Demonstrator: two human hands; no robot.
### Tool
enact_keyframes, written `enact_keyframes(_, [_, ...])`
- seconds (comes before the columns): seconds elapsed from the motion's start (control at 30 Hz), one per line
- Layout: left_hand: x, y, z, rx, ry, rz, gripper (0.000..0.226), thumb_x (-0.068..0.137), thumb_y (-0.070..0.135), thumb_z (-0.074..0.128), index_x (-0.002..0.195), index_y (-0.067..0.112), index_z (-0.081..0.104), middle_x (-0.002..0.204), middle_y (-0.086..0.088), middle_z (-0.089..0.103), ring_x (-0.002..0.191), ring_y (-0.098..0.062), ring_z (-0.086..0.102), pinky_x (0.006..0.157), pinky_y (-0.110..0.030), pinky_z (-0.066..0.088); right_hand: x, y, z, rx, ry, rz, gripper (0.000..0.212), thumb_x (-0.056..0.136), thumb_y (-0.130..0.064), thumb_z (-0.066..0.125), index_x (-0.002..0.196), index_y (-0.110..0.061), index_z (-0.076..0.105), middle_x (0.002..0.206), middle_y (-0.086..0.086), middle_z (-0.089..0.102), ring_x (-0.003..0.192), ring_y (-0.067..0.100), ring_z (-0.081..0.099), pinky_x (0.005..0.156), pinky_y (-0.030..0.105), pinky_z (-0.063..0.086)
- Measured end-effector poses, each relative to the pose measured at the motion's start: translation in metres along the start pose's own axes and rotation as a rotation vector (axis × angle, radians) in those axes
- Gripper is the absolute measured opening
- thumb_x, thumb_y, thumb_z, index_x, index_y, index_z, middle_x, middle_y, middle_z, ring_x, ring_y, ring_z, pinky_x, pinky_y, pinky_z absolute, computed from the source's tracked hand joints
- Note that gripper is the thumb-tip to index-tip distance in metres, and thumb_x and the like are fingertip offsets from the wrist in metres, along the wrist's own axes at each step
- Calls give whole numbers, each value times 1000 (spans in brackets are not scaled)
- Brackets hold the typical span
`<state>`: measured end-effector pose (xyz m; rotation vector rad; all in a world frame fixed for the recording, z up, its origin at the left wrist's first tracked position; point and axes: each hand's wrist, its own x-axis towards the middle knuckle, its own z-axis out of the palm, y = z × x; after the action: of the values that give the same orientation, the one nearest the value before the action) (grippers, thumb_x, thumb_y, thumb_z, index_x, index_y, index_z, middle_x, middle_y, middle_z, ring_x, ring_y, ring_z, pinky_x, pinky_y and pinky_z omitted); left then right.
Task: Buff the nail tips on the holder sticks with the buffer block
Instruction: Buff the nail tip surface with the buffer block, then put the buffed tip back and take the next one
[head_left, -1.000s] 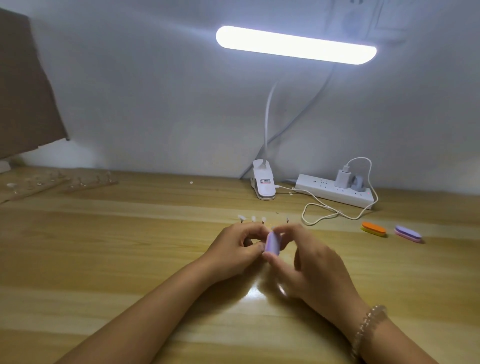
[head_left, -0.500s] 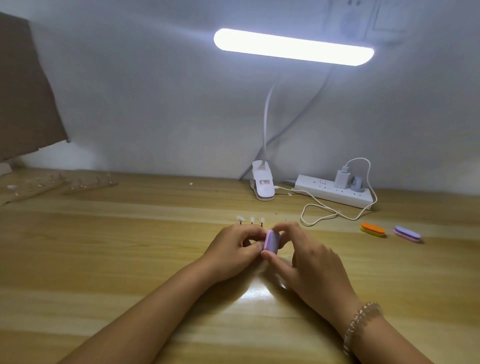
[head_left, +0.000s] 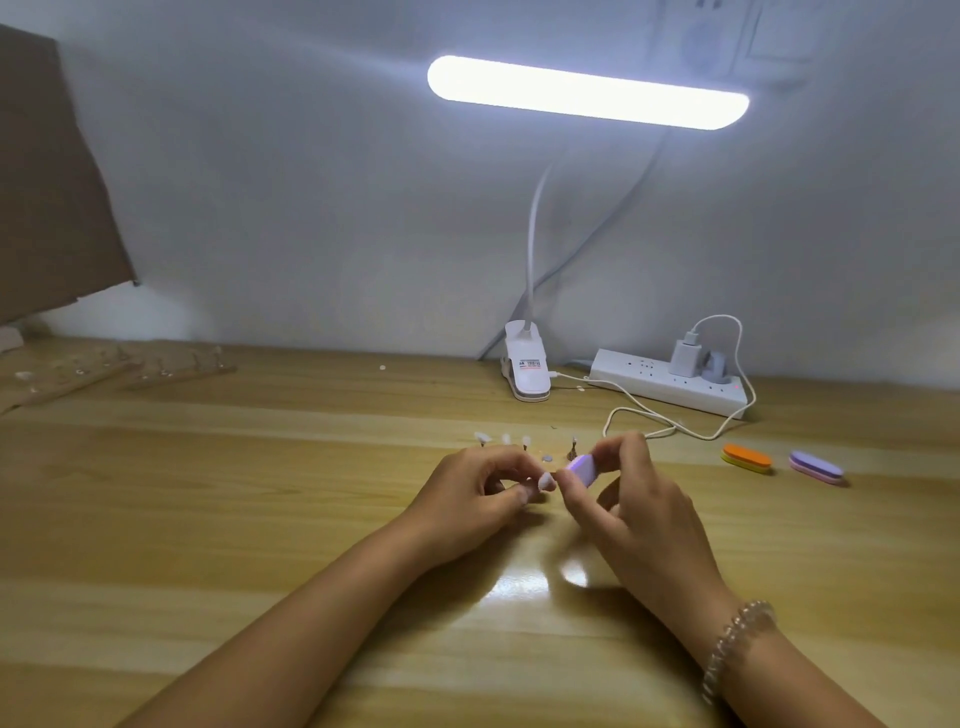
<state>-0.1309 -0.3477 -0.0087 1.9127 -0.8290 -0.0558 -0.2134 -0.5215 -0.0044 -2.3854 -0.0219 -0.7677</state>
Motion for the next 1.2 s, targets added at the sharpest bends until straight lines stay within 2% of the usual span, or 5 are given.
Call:
enact_keyframes(0.2, [-2,1,3,81,44,101,12,92,11,67,94,22,71,91,11,74,56,9,51,58,-11,35,-1,-2,-3,-16,-177,3,16,81,-37,33,96,-31,31,77,-10,51,66,19,52,61,37,39])
enact_keyframes(0.6, [-8,8,5,347,89,136,9,92,30,63,99,31,59,95,23,67,74,-4,60,71,-37,53,-3,-7,0,-147,-89,-147,13,87,-38,63,95,-34,52,60,-11,44,58,11,48,55,35,43])
enact_keyframes(0.8, [-2,2,-4,441,579,-13,36,81,32,73,108,25,50,105,12,54,92,-12,52,76,-26,41,1,-3,-3,-108,-11,-44,10,86,-33,64,91,-31,56,57,-8,48,56,9,50,55,33,41])
enact_keyframes(0.97, [5,-13,-15,491,328,-391,64,72,55,75,124,34,44,123,19,56,122,-14,48,98,-32,34,2,-1,-4,-130,-1,7,10,87,-33,63,93,-32,55,58,-10,48,57,6,49,55,31,38])
enact_keyframes(1.2, [3,-11,-14,459,210,-279,32,74,47,74,102,48,60,102,18,53,108,-7,54,94,-28,30,5,2,-4,-138,12,70,12,87,-29,64,90,-34,54,56,-10,49,58,9,52,54,30,36])
